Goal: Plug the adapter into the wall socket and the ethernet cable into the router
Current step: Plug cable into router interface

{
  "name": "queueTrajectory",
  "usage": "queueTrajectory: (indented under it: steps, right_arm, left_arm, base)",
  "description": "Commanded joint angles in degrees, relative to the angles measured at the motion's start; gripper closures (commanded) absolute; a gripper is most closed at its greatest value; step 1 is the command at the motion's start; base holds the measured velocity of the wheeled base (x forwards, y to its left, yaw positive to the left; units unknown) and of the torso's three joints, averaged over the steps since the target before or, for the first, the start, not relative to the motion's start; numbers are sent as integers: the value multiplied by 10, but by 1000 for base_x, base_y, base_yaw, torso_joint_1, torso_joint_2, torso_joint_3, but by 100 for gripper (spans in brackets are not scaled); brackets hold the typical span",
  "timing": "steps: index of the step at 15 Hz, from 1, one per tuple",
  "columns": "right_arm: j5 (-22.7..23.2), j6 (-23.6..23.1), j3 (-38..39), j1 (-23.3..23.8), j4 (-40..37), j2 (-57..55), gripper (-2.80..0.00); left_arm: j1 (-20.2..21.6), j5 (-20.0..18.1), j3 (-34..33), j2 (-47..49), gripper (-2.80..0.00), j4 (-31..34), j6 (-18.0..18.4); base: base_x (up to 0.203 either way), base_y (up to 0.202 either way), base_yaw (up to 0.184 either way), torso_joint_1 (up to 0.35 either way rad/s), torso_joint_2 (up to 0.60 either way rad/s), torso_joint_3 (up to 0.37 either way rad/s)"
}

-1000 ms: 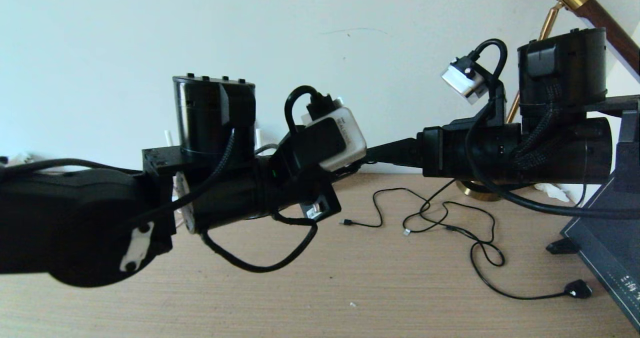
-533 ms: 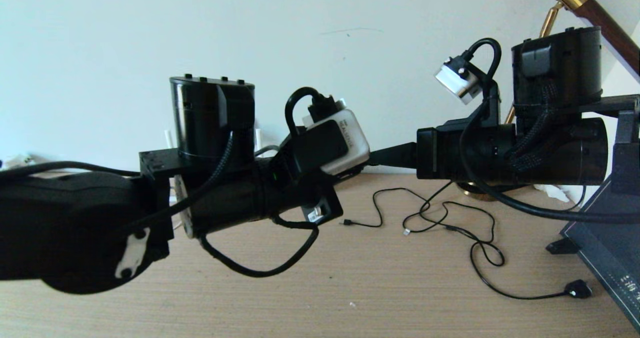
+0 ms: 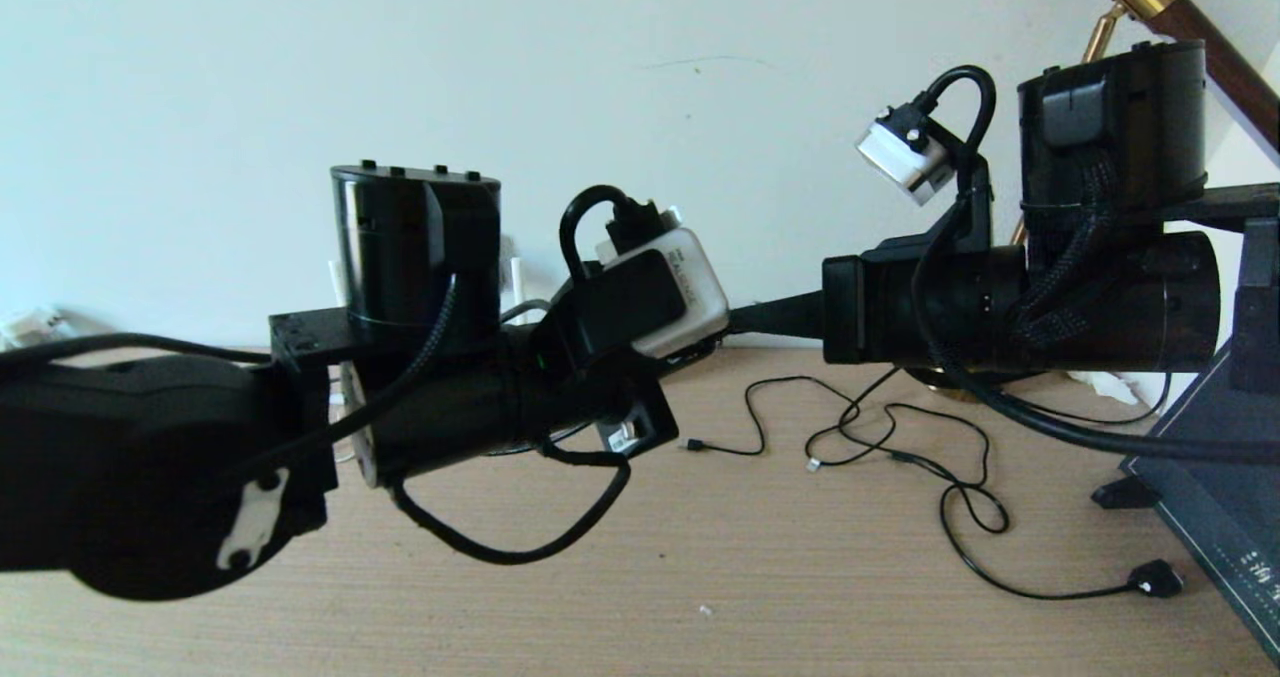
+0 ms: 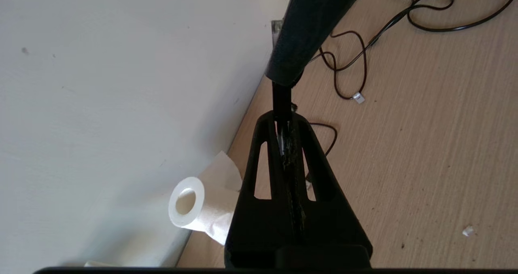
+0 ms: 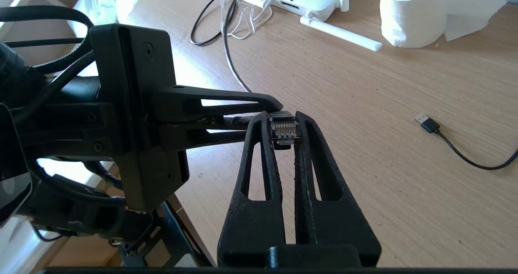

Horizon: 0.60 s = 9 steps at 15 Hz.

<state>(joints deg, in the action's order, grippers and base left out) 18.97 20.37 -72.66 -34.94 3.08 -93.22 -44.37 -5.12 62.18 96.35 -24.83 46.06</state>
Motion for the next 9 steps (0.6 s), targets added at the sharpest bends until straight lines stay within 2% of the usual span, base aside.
queueTrajectory:
  steps: [1,2,3,5,6,8,9]
  right_arm:
    - [-10,1,0,-2,3,2,0]
    - [-16,1,1,-6,3,1,0]
    - [-17,1,2,-6,3,2,0]
    - [-21,7,5,-6,3,2,0]
    - [-28,28,5,-5,3,2,0]
    - [-39,104,0,-3,3,2,0]
    - [-40,149,-4,-1,4,1,0]
  left_arm:
    - [-2,-1,-1,-1,0,0,3]
    - [-2,-1,-2,-1,0,-1,4]
    - [-4,-1,-2,-1,-280,-5,3]
    - [-5,4,-3,-8,-280,-11,3]
    - [-5,7,-13,-20,-280,-10,3]
    - [10,12,-51,-50,-280,-10,4]
    - [31,11,-59,-60,-280,-13,7]
  base:
    - [0,0,0,0,0,0]
    - [0,0,0,0,0,0]
    - [0,0,0,0,0,0]
    - [0,0,0,0,0,0]
    - [0,0,0,0,0,0]
    - [0,0,0,0,0,0]
    - [0,0,0,0,0,0]
